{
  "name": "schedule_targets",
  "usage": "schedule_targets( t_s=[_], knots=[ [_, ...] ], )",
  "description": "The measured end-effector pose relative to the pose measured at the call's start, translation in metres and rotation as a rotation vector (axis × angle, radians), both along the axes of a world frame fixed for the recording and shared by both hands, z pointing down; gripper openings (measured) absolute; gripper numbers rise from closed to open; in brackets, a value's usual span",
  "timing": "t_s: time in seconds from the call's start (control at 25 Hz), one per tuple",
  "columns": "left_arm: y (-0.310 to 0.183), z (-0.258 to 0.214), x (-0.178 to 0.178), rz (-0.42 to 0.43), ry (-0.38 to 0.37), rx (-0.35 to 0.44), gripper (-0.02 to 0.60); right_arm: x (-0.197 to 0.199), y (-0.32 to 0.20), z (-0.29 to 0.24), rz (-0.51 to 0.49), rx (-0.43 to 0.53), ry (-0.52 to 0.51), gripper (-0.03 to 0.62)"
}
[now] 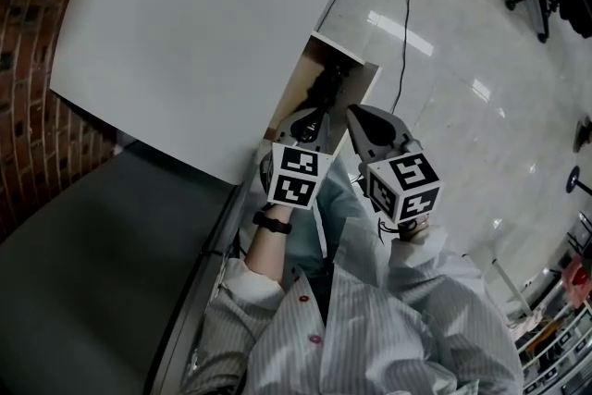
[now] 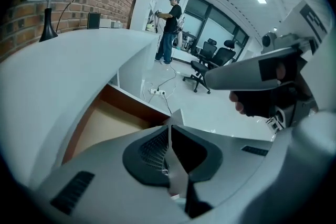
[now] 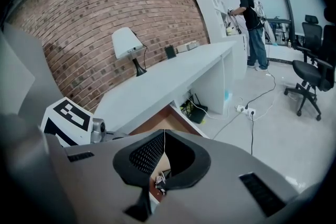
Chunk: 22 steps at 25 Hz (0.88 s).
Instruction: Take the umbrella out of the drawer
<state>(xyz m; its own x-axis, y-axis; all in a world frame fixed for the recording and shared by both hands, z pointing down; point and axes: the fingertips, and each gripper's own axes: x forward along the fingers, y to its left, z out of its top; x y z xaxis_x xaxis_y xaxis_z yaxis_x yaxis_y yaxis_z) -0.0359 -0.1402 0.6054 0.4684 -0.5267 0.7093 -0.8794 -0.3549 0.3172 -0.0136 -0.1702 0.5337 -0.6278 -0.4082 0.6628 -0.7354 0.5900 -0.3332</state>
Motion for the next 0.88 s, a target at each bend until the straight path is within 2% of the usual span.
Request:
schedule_targets(
  t_s=[0.36, 0.56, 0.88],
  knots=[
    [0.003, 0.081, 0.002, 0.045, -0.087, -0.115, 0.011, 0.006, -0.018, 0.042, -0.009, -0.030, 0.016, 0.035],
    [0.005, 0.118, 0.002, 0.058, -0.082, -0.182, 0.015, 0.006, -0.011, 0.065, -0.036, -0.061, 0.040, 0.035],
    [0.003, 0.166, 0.005, 0.128, -0.094, -0.277, 0.097, 0.015, -0.009, 0.097, -0.021, -0.103, 0.066, 0.035]
  ],
)
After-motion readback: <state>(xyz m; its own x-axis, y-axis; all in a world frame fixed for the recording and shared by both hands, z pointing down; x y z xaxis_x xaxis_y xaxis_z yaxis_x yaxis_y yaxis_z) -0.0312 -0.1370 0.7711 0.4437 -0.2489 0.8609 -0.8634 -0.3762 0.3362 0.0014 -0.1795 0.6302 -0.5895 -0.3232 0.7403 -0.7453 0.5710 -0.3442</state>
